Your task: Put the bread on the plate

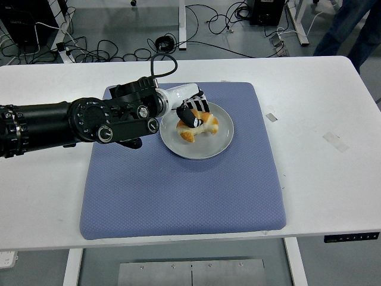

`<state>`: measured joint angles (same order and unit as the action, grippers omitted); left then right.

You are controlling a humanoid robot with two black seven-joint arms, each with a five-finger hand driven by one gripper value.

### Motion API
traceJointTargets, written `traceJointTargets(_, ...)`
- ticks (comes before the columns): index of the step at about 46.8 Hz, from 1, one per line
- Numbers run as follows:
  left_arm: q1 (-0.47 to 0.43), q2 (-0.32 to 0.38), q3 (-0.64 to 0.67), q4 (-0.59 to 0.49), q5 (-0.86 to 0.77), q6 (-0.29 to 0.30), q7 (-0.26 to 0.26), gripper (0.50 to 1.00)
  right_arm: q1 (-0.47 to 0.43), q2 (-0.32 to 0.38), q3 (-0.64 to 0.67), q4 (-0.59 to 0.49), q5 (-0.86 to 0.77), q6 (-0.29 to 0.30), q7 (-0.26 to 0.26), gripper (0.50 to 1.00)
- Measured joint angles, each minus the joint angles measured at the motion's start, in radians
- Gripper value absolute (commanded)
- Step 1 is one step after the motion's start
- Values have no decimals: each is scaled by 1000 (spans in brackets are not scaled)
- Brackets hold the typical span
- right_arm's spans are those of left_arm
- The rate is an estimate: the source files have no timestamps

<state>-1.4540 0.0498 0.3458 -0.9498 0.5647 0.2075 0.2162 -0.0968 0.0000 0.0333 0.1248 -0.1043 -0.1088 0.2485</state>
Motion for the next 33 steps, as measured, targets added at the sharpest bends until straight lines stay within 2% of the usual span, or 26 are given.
traceJointTargets(7, 2, -1, 1, 2, 0, 5, 0, 500, 0, 0, 0, 0, 0, 0, 0, 1000)
traceJointTargets(9, 6, -2, 1, 2, 0, 5, 0, 550, 0, 0, 0, 0, 0, 0, 0, 1000)
traceJointTargets(12, 7, -2, -2, 2, -1, 6, 0, 672, 0, 0, 0, -1, 0, 0, 0, 1000)
traceJointTargets(13, 7, -3, -3, 2, -2, 6, 0, 686, 0, 0, 0, -1, 0, 0, 0, 1000)
traceJointTargets(18, 11, -5, -13, 1, -3, 6, -1, 724, 0, 0, 0, -1, 0, 0, 0, 1000)
traceJointTargets(28, 13, -5, -14, 1, -3, 6, -4, 845, 0, 0, 0, -1, 0, 0, 0, 1000)
traceJointTargets(33, 13, -5, -14, 2, -7, 12, -5, 851, 0, 0, 0, 0, 0, 0, 0, 1000)
